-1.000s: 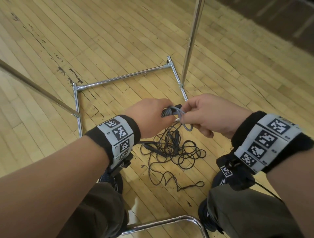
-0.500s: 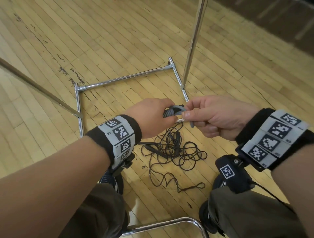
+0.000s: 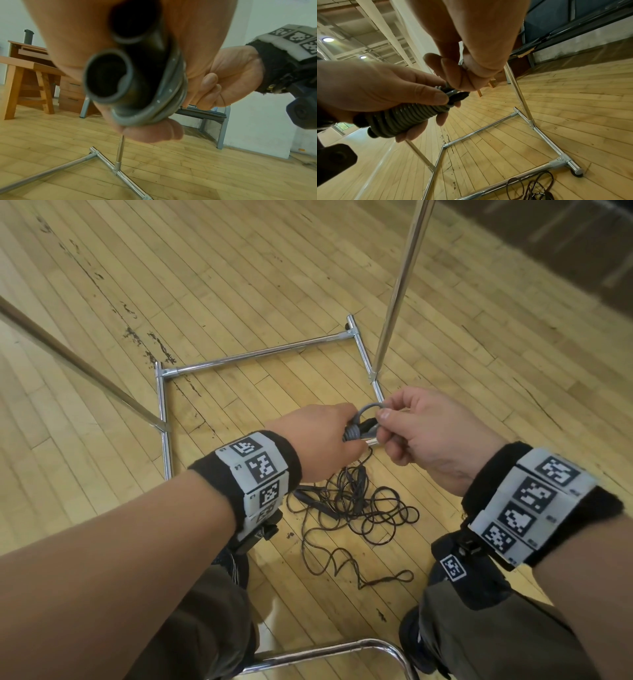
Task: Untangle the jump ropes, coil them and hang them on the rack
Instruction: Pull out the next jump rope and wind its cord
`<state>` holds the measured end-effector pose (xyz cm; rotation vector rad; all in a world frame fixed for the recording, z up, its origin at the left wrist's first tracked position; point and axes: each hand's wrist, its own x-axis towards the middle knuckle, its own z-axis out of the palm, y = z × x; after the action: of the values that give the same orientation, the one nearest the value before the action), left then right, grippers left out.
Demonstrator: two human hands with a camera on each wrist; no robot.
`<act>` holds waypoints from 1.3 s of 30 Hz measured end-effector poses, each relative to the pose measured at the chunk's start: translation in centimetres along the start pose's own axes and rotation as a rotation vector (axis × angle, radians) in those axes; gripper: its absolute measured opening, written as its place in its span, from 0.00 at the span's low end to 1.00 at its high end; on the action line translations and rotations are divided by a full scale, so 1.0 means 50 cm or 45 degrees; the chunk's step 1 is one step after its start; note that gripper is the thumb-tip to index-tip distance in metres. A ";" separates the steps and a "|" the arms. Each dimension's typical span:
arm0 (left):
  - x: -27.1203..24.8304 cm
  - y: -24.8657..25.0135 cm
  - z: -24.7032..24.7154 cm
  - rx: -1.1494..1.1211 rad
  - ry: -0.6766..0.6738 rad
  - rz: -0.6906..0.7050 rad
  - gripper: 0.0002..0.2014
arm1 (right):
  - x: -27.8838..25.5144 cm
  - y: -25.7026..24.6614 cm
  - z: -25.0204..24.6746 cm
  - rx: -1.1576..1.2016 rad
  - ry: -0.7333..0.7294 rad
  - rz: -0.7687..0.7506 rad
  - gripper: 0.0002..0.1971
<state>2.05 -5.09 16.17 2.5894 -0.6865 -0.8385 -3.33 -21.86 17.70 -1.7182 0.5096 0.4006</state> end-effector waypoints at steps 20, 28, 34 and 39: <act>-0.002 0.008 -0.006 -0.703 0.003 -0.069 0.12 | 0.007 -0.002 -0.008 -0.175 0.130 -0.274 0.04; 0.001 0.015 -0.009 -0.708 -0.025 -0.061 0.13 | 0.016 0.000 0.007 -0.450 0.302 -0.435 0.05; 0.000 0.012 -0.012 -0.746 -0.019 -0.079 0.12 | 0.025 0.004 0.012 -0.604 0.349 -0.542 0.04; 0.005 0.015 -0.006 -0.614 0.058 -0.097 0.13 | 0.037 0.007 0.028 -0.476 0.371 -0.492 0.04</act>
<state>2.16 -5.81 16.65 2.1993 -0.3217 -0.8432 -1.93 -20.76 16.12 -2.2004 0.3082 -0.0404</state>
